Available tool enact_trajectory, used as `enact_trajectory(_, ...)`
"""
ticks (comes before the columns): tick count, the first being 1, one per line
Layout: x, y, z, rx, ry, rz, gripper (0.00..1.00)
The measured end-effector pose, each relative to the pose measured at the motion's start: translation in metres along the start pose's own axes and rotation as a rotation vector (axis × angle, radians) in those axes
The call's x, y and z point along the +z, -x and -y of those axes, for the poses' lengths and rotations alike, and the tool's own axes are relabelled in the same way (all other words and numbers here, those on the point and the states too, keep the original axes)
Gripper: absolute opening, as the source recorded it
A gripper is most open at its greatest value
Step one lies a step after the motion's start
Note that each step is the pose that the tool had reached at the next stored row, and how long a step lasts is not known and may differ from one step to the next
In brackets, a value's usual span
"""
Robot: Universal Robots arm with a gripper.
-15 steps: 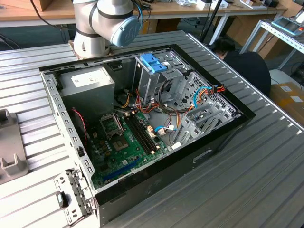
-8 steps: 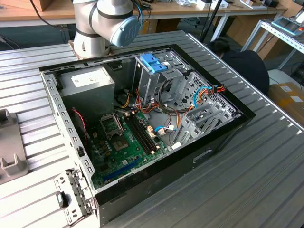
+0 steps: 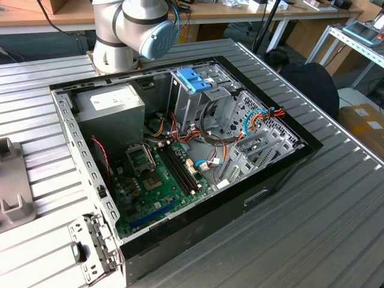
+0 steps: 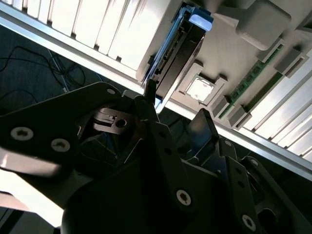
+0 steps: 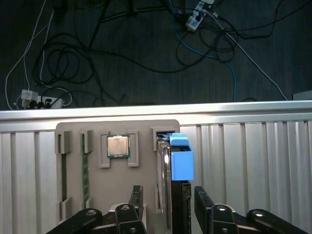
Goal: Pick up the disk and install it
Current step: 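Pick up the disk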
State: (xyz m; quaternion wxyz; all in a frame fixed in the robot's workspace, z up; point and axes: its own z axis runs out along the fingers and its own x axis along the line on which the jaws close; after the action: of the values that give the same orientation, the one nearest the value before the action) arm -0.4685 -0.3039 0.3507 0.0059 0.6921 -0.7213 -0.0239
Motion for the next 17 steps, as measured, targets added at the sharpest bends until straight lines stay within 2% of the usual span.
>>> enact_trajectory(9,0.0083,0.0007,-0.0009,0.000,0.0001,-0.0001,0.54)
enact_trajectory(17,0.0145,0.0096,-0.0033,-0.001,0.0000,-0.0001,0.54)
